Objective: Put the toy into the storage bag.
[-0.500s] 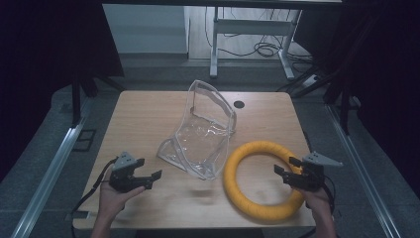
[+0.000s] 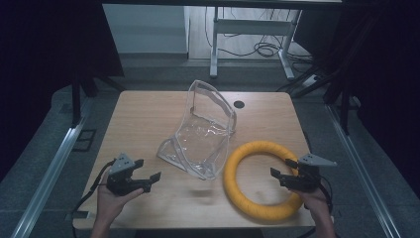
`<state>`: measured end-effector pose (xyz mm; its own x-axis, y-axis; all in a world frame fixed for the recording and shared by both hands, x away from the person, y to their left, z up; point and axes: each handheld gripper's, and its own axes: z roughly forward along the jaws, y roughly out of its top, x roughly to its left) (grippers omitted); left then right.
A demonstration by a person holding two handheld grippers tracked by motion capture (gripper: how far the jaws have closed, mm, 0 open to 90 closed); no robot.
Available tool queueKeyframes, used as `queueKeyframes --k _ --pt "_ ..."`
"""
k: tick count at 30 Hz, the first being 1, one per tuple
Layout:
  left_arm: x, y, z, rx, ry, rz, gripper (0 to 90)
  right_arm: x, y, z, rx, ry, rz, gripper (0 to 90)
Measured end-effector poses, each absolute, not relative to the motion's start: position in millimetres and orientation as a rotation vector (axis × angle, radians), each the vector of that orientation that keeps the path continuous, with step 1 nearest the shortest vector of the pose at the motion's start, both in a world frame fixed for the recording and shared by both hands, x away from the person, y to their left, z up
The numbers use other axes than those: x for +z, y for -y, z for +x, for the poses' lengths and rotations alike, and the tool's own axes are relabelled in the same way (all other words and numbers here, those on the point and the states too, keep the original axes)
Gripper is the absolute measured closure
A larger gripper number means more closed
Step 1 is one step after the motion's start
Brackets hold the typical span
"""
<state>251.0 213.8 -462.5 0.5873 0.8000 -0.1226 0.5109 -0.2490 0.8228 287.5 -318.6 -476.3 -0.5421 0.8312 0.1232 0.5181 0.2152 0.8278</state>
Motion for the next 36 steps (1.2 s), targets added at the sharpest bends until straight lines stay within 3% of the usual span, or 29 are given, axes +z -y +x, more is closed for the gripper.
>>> queueKeyframes --k 20,36 --pt "-465.9 -210.5 250.5 0.396 -1.054 1.955 21.2 -449.3 267.7 278.2 0.996 -2.61 1.018 30.1" --pt "-470.7 -207.4 250.6 0.43 -1.065 2.01 20.8 -476.5 199.7 261.3 0.625 -2.969 0.779 31.5"
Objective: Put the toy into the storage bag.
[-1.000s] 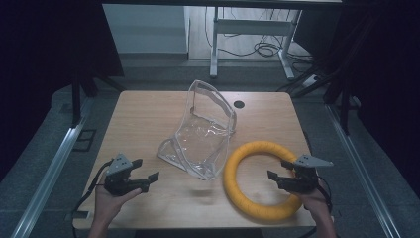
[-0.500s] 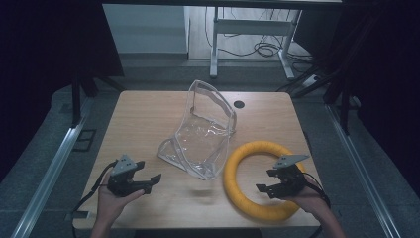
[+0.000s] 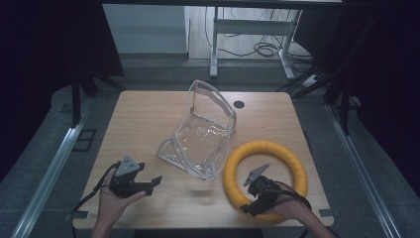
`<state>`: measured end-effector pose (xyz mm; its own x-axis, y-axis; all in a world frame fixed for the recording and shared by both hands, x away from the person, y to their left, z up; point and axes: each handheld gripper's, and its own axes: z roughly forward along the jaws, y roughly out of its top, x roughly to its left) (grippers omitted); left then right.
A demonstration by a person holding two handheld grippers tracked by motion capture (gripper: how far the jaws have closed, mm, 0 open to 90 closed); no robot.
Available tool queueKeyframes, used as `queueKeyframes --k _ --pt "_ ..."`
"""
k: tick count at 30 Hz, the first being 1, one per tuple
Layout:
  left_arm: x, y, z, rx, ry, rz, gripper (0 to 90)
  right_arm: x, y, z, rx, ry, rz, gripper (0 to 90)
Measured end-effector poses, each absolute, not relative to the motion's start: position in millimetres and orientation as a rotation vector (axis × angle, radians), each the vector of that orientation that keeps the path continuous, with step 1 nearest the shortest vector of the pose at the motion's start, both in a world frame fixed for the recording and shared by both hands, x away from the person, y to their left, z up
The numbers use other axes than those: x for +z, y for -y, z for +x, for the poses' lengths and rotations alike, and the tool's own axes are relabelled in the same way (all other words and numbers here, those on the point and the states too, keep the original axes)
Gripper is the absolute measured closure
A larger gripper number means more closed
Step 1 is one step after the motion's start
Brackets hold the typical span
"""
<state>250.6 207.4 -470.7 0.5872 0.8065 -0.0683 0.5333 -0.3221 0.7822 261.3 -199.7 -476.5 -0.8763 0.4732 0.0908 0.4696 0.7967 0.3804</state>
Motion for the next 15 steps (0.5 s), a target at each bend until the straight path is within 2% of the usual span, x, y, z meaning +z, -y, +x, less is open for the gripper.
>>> queueKeyframes --k 9,13,15 --pt "-472.6 -205.6 250.8 0.434 -1.062 2.022 20.2 -494.7 182.9 252.5 0.266 -3.045 0.667 38.3" --pt "-473.2 -205.5 251.0 0.439 -1.061 2.029 20.0 -498.9 177.1 256.9 0.192 -3.036 0.672 48.4" --pt "-473.6 -205.3 251.2 0.44 -1.059 2.031 20.0 -498.6 175.5 259.0 0.167 -3.051 0.67 49.0"
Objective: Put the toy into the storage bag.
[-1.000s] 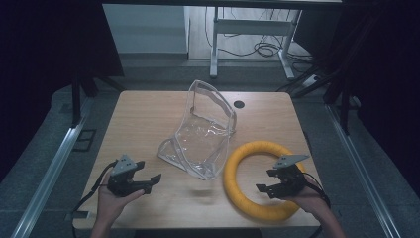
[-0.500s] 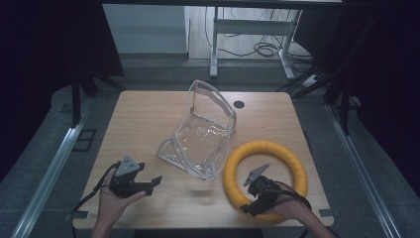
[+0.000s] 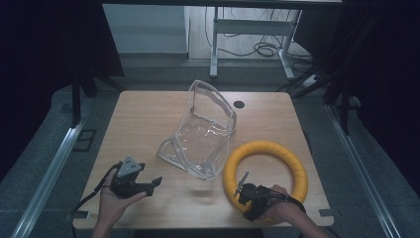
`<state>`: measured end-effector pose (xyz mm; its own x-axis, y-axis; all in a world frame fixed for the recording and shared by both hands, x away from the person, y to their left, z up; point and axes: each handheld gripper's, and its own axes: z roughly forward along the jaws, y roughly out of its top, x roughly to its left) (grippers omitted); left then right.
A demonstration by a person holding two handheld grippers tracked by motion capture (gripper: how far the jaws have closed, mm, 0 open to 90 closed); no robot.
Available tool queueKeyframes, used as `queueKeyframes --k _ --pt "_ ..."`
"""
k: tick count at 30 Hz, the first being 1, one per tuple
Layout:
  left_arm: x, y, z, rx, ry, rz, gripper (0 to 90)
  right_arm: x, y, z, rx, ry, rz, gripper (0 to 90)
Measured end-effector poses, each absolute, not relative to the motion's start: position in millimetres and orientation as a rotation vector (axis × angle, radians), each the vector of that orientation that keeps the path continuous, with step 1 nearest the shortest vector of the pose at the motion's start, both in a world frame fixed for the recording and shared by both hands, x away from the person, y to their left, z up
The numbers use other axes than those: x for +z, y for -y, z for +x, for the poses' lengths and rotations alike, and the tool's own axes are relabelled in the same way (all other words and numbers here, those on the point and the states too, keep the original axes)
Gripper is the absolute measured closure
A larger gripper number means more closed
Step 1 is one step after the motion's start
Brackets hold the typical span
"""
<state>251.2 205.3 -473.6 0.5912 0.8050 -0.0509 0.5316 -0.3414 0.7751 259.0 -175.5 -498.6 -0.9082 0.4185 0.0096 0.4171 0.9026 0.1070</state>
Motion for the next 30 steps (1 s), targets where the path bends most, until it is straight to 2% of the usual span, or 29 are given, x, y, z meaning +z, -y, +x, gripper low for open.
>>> queueKeyframes --k 7,20,30 --pt "-475.0 -204.3 251.0 0.446 -1.054 2.044 19.8 -496.6 175.6 265.0 0.154 -3.095 0.687 50.3" --pt "-476.5 -203.6 251.5 0.458 -1.056 2.053 19.6 -429.0 234.0 290.8 0.852 -3.089 0.898 50.6" --pt "-476.6 -203.6 251.3 0.461 -1.056 2.054 19.4 -411.4 254.1 301.7 1.065 -3.01 0.969 50.6"
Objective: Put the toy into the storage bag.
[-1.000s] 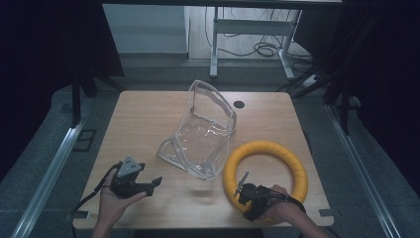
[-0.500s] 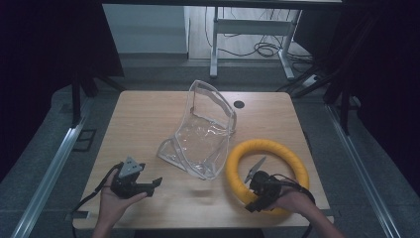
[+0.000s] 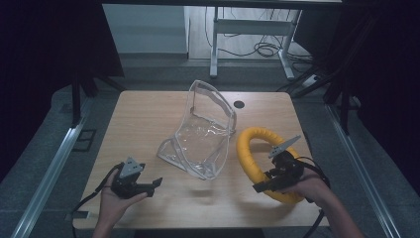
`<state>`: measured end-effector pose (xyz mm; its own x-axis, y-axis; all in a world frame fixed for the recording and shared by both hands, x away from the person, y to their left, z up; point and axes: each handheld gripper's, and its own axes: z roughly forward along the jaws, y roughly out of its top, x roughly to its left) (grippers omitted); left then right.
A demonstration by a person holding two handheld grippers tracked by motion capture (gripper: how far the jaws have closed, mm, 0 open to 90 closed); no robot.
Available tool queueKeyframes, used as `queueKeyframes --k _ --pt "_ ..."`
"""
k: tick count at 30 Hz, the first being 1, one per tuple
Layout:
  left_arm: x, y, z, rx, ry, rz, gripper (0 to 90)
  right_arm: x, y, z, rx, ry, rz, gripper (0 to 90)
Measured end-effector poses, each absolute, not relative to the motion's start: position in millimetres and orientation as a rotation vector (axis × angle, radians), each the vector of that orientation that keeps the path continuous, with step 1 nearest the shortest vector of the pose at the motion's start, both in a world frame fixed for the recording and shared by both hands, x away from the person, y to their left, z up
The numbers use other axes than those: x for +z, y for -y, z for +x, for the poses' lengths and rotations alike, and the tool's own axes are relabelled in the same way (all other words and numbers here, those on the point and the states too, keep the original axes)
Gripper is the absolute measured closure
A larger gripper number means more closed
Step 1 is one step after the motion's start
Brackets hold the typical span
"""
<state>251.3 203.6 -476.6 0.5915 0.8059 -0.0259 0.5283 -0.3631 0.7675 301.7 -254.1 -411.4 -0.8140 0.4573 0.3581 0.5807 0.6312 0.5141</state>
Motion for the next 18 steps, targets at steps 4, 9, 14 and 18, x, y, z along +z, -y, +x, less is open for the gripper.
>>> queueKeyframes --k 4,9,14,18 --pt "-476.0 -204.3 251.1 0.463 -1.055 2.051 19.2 -406.4 261.7 305.0 -1.023 2.645 -0.893 50.7" --pt "-473.2 -207.0 249.6 0.494 -1.073 2.013 19.1 -401.2 272.4 308.1 -1.104 2.614 -0.916 50.7" --pt "-468.0 -213.0 247.2 0.513 -1.079 1.967 19.3 -393.9 286.3 312.2 -1.194 2.572 -0.952 50.7" --pt "-467.5 -213.6 246.8 0.511 -1.077 1.961 19.4 -390.4 294.9 314.6 -1.245 2.563 -0.972 50.8"
